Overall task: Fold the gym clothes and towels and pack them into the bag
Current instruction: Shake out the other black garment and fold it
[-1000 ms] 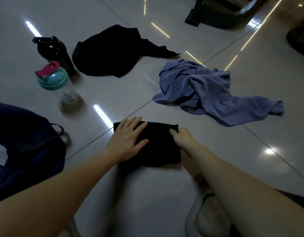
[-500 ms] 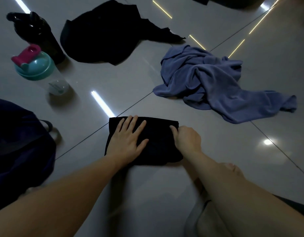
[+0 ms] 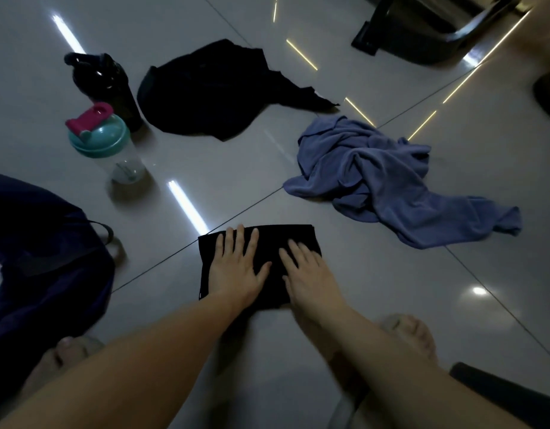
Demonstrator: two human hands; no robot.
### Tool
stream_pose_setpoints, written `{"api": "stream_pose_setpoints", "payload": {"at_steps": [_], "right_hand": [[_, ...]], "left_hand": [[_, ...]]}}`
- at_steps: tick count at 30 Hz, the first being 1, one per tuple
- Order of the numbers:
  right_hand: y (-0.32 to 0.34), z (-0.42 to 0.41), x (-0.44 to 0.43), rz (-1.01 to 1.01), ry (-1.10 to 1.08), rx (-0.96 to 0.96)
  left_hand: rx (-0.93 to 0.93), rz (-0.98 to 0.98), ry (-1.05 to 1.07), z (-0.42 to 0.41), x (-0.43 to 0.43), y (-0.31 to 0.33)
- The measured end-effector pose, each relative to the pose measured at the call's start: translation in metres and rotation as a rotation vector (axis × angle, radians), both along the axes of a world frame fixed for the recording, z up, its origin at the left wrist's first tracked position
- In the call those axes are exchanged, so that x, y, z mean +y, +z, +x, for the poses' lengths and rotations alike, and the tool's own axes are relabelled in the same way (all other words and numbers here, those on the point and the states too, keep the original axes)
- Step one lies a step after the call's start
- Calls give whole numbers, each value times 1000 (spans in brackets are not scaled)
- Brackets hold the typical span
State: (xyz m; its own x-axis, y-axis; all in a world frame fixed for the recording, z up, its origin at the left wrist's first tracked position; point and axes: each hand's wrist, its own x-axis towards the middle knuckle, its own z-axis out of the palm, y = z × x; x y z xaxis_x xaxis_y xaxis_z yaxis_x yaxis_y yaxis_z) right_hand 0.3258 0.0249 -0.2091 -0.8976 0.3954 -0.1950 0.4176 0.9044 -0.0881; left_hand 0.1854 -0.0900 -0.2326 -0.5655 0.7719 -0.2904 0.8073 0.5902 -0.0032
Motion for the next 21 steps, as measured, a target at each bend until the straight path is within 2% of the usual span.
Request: {"api": "stream_pose_setpoints", "payload": {"at_steps": [5, 10, 15, 17, 19, 21], "right_hand": [[-1, 25, 11, -67, -38, -258], [15, 13, 4, -179, -100, -313], [26, -3, 8, -31, -38, -423], [30, -10, 0, 94, 29, -349], [38, -10, -13, 226, 211, -157], [43, 0, -29, 229, 431, -40]], "left_hand": [[18, -32, -25, -1, -35, 5], [27, -100, -59, -14, -46, 23], [25, -89, -9, -29, -32, 37], [4, -82, 79, -24, -34, 37], [-26, -80, 177, -16, -35, 39], [-48, -92, 238, -10, -36, 42]]}}
